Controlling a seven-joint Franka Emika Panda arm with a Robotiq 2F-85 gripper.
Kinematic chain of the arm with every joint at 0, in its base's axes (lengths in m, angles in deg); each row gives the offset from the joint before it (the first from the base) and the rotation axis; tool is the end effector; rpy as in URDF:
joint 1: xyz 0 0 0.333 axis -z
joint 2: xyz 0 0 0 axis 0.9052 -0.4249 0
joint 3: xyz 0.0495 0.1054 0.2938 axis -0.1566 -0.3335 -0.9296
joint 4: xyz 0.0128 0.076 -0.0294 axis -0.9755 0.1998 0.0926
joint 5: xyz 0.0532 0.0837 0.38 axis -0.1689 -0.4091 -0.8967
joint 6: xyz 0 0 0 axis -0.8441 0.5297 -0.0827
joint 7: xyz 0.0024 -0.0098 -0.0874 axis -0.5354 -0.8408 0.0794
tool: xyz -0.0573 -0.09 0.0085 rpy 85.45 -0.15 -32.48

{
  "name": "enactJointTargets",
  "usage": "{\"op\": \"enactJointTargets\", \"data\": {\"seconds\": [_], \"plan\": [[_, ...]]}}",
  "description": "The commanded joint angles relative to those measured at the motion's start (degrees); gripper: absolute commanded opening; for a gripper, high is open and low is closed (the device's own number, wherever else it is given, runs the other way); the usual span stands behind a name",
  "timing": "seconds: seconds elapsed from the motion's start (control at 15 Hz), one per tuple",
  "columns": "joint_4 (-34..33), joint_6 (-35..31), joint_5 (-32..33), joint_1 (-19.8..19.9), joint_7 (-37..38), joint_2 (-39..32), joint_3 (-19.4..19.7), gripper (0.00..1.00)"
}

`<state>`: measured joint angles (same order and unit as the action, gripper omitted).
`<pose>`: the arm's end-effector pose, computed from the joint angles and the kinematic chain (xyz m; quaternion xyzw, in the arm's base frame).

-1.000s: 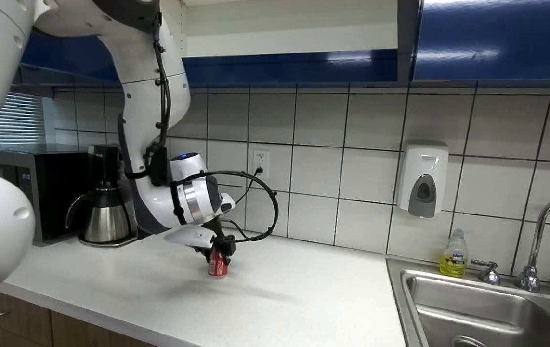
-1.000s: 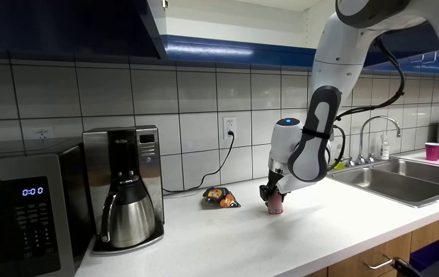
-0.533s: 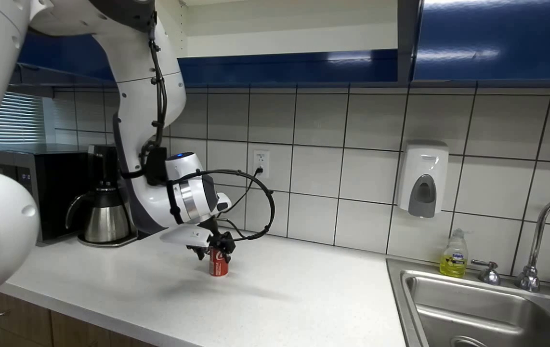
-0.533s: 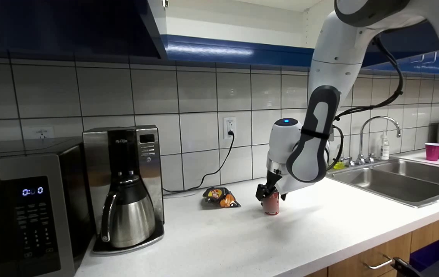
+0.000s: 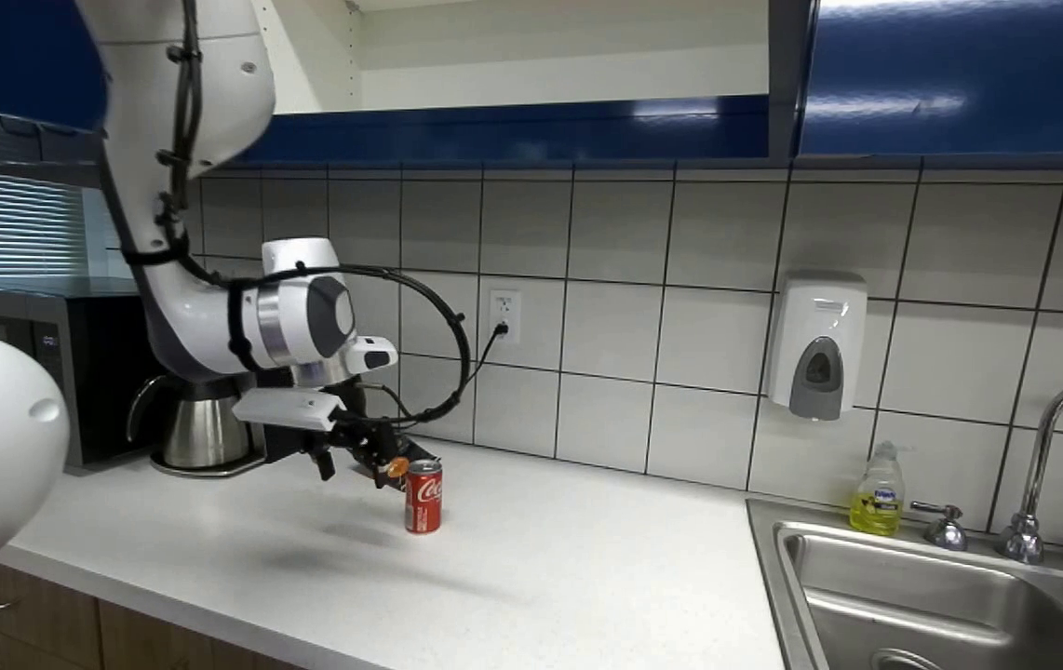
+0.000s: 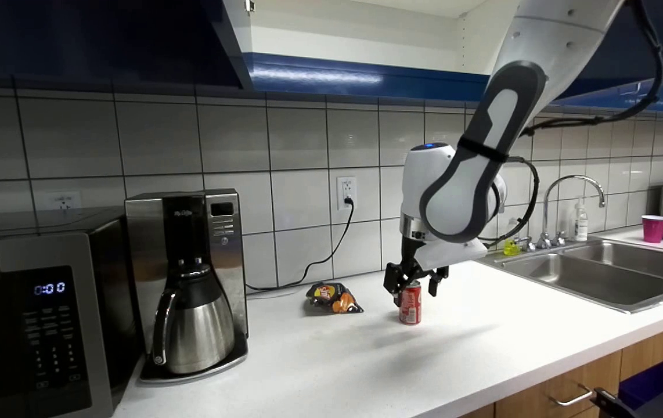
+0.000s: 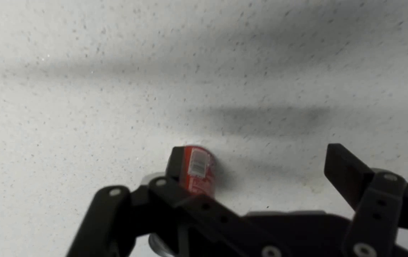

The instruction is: Place the red can on the counter.

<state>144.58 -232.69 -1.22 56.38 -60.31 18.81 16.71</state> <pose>0.4497 0.0701 0.2550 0.9923 0.0126 0.1164 0.0409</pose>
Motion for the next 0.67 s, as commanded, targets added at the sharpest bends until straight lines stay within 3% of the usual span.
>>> {"op": "enactJointTargets", "data": {"seconds": [0.0,0.07,0.13,0.27,0.6], "plan": [[4.04,15.09,-13.25,-0.62,-9.06,14.03,-5.61,1.00],[3.19,19.26,-14.07,-0.60,-8.90,16.03,-6.42,1.00],[1.89,12.54,-11.48,1.06,-6.53,9.30,-6.84,1.00],[2.06,14.25,-12.25,1.08,-6.87,11.90,-7.79,1.00],[2.05,13.16,-11.96,1.47,-6.64,9.22,-7.47,1.00]]}}
